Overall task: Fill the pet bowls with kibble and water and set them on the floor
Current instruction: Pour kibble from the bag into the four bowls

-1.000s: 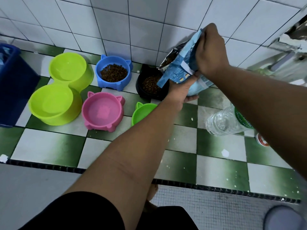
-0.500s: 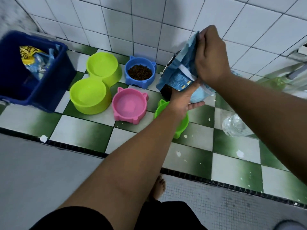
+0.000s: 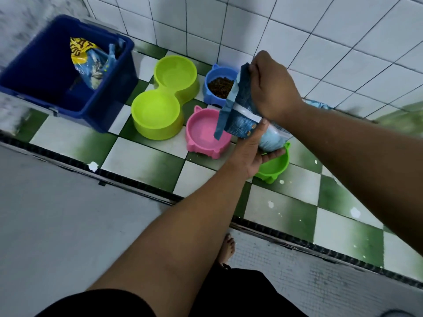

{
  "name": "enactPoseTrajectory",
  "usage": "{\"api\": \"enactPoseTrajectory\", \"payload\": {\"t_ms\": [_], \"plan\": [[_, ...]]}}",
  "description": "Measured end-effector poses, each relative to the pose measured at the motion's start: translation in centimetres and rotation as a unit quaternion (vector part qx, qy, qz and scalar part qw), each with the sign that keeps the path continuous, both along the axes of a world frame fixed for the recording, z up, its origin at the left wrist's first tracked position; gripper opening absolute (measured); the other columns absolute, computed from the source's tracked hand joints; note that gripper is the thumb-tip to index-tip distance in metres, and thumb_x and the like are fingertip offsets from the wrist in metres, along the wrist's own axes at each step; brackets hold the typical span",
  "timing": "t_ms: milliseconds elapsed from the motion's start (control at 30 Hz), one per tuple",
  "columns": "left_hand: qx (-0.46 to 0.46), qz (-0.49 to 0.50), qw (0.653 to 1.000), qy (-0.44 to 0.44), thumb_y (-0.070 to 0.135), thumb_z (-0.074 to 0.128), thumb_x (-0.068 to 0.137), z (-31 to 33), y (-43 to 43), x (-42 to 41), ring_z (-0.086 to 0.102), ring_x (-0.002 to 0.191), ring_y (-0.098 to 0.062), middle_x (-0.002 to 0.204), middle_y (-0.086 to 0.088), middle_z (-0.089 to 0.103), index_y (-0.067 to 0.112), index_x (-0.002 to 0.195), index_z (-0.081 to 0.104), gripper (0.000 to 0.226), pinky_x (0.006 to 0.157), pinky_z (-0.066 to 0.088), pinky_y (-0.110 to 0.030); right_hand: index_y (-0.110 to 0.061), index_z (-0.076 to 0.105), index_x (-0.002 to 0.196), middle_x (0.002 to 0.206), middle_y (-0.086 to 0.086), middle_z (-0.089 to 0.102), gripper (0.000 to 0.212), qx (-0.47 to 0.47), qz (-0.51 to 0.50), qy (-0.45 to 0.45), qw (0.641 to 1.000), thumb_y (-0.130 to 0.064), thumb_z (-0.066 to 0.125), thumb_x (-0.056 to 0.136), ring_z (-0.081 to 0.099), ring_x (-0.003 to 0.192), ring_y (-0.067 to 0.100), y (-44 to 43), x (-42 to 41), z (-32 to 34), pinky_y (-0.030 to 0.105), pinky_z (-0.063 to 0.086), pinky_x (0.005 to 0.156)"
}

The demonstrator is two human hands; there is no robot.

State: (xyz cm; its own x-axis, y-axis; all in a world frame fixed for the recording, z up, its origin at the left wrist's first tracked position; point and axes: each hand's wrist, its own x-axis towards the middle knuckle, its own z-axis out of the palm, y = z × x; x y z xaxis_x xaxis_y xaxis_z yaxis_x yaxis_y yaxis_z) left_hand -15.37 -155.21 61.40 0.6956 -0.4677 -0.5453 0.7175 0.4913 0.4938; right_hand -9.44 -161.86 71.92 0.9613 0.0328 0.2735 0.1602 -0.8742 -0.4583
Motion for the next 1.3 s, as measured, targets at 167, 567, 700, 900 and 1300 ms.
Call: {"api": "enactPoseTrajectory", "payload": {"t_ms": [167,567,700,900,1300], "plan": [[-0.026,-0.006,1.0,0.015,0.033,0.059,0.103,-0.3,0.7,-0.5,0.067,0.098,-0.03,0.112,-0.014,0.064,0.015,0.112,0.06,0.021,0.09,0.06,-0.051,-0.001,0.049,0.102,0.083,0.016,0.057,0.035,-0.04,0.018,0.021,0.999,-0.031,0.03,0.103,0.051,0.072,0.033,1.4,0.7,-0.4,0.042,0.039,0.063],[-0.038,0.019,0.999,0.024,0.041,0.057,0.102,-0.2,1.2,-1.0,0.064,0.106,-0.034,0.117,-0.019,0.06,0.011,0.119,0.055,0.035,0.082,0.062,-0.049,-0.005,0.048,0.112,0.095,0.015,0.056,0.025,-0.103,0.027,0.105,0.989,-0.024,0.033,0.106,0.049,0.08,0.03,3.1,2.4,-0.3,0.036,0.035,0.067],[-0.036,0.017,0.999,0.02,0.042,0.059,0.101,-0.2,1.2,-0.8,0.065,0.106,-0.035,0.119,-0.02,0.06,0.007,0.118,0.057,0.039,0.094,0.055,-0.052,-0.006,0.047,0.114,0.097,0.016,0.056,0.024,-0.109,0.023,0.116,0.987,-0.023,0.034,0.106,0.051,0.081,0.031,3.4,2.7,-0.3,0.036,0.036,0.067],[-0.02,0.015,1.0,0.019,0.043,0.061,0.1,-0.3,1.2,-0.6,0.064,0.11,-0.037,0.122,-0.022,0.06,0.007,0.119,0.057,0.041,0.098,0.051,-0.053,-0.006,0.048,0.113,0.093,0.013,0.055,0.025,-0.104,0.024,0.114,0.988,-0.024,0.033,0.107,0.051,0.079,0.029,3.3,2.5,-0.2,0.035,0.035,0.066],[-0.014,0.006,1.0,0.008,0.037,0.062,0.101,0.0,1.6,-0.4,0.06,0.117,-0.039,0.121,-0.021,0.057,0.013,0.11,0.057,0.026,0.088,0.059,-0.053,-0.005,0.048,0.112,0.093,0.012,0.055,0.024,-0.074,-0.001,0.098,0.992,-0.024,0.034,0.105,0.05,0.079,0.028,2.4,1.6,0.4,0.035,0.034,0.066]]}}
